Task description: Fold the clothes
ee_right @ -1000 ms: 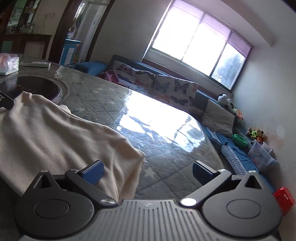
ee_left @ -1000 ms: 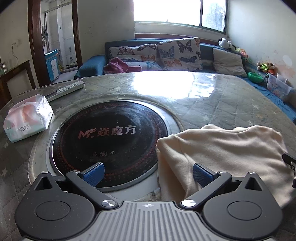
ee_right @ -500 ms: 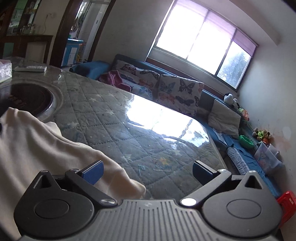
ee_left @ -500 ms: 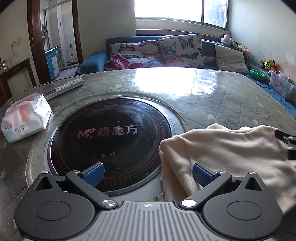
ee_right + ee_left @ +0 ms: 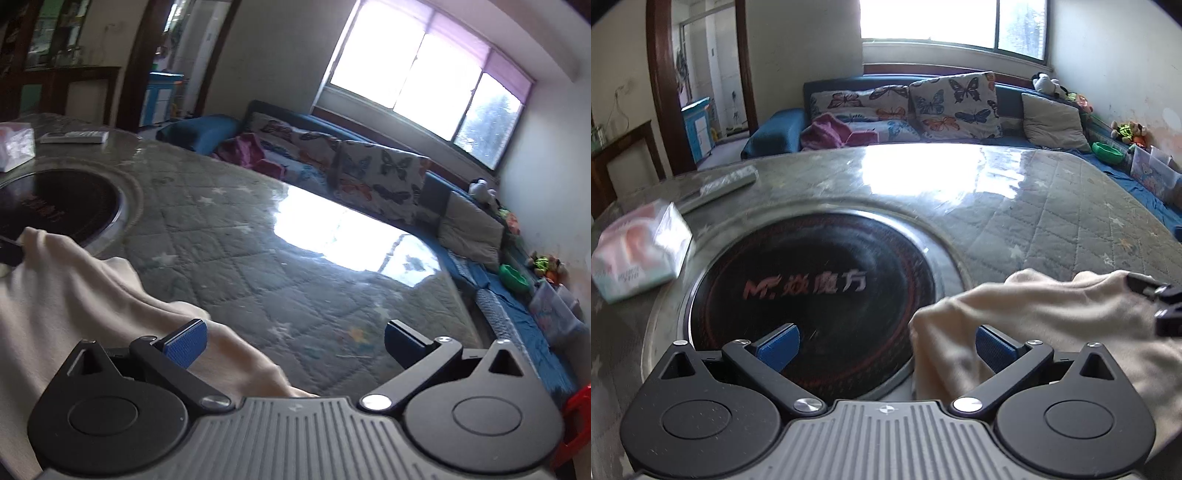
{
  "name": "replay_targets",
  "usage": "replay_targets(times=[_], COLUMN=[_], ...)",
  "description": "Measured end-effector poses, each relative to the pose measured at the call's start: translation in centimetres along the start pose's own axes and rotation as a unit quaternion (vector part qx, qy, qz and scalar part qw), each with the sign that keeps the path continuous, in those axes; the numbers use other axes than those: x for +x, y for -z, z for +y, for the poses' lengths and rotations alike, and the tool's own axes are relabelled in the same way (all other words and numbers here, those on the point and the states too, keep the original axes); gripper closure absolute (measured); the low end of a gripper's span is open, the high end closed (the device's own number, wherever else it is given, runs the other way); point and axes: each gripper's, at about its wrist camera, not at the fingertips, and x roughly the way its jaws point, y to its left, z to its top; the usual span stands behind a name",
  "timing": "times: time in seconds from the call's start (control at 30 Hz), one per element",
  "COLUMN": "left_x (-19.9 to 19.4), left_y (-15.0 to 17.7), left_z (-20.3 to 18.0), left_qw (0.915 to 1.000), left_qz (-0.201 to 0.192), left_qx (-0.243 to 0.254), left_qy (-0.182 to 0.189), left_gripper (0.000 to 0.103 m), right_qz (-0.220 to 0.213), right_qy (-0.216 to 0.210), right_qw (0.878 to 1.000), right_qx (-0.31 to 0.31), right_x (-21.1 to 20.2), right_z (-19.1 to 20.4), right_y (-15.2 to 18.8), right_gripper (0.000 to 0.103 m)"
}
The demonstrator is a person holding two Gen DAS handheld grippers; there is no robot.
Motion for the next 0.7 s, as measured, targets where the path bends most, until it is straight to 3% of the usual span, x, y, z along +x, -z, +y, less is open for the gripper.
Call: replay_targets(times=[0.3, 0.53, 0.7], left_x=[1.8, 2.1, 2.2], left_y=[-0.7, -0.7, -0.6], left_z=[-0.6, -0.1, -0.2], left_qw=[0.9999, 0.9999, 0.9998], left_qz=[0.008, 0.012, 0.013], left_qx=[0.013, 0.006, 0.006], left_qy=[-0.008, -0.011, -0.013], left_gripper=[0.000, 0.000, 0.000], right_qz=[0.017, -0.016, -0.009], right_qy=[-0.003, -0.092, -0.084], right_qw=[1.000, 0.995, 0.995], right_qx=[-0.018, -0.038, -0.062], right_x=[2.2, -0.9, 0.3], right_z=[1.8, 3.6, 5.1], right_y=[-1.2, -1.5, -1.4], right_gripper=[0.000, 0.000, 0.000])
